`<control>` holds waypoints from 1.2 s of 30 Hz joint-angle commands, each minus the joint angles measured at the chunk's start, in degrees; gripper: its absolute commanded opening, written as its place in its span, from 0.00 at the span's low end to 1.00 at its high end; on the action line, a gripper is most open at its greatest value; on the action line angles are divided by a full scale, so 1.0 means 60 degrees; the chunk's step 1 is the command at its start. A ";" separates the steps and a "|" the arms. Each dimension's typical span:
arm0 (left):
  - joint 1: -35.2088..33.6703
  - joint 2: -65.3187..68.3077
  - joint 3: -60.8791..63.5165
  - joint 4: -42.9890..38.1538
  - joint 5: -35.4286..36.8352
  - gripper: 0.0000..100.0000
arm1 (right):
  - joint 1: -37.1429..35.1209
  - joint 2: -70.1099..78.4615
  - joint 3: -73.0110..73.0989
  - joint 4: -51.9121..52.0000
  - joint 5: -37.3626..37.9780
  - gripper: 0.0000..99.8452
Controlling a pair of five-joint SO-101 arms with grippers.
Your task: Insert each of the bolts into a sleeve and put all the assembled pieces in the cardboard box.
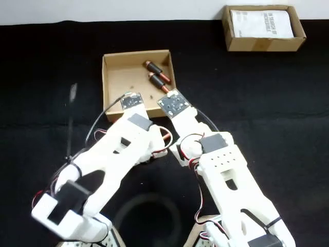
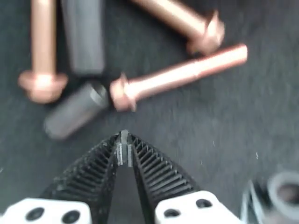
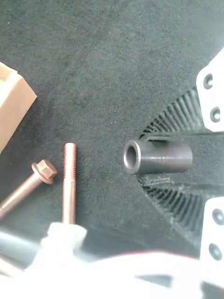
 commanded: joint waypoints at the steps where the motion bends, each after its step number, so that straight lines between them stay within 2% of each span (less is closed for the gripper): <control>1: -0.0857 0.0623 0.0139 -0.1861 0.0073 0.01 | 0.0110 -0.0418 0.0022 -0.0051 -0.0396 0.01; 6: -0.1619 0.1238 -0.0007 -0.3179 0.0088 0.01 | 0.0066 -0.0418 0.0022 -0.0037 -0.0498 0.01; 11: -0.1927 0.1150 -0.0139 -0.3473 0.0147 0.01 | 0.0051 -0.0359 0.0022 -0.0051 -0.0498 0.01; 16: -0.2527 0.1150 -0.0857 -0.3458 0.1289 0.01 | 0.0051 -0.0315 0.0022 -0.0095 -0.0484 0.01; 19: -0.2659 0.1136 -0.1502 -0.3414 0.1363 0.01 | 0.0051 -0.0300 0.0022 -0.0110 -0.0469 0.01; 27: -0.1810 -0.0652 -0.2073 -0.1289 0.1333 0.01 | 0.0051 -0.0300 0.0842 -0.0799 -0.0454 0.01; 29: -0.1634 -0.0960 -0.1897 -0.1128 0.1319 0.05 | 0.0051 -0.0300 0.0974 -0.1004 -0.0454 0.01; 36: -0.1326 -0.1048 -0.0989 -0.1158 0.1333 0.31 | 0.0066 -0.0300 0.0930 -0.1077 -0.0454 0.01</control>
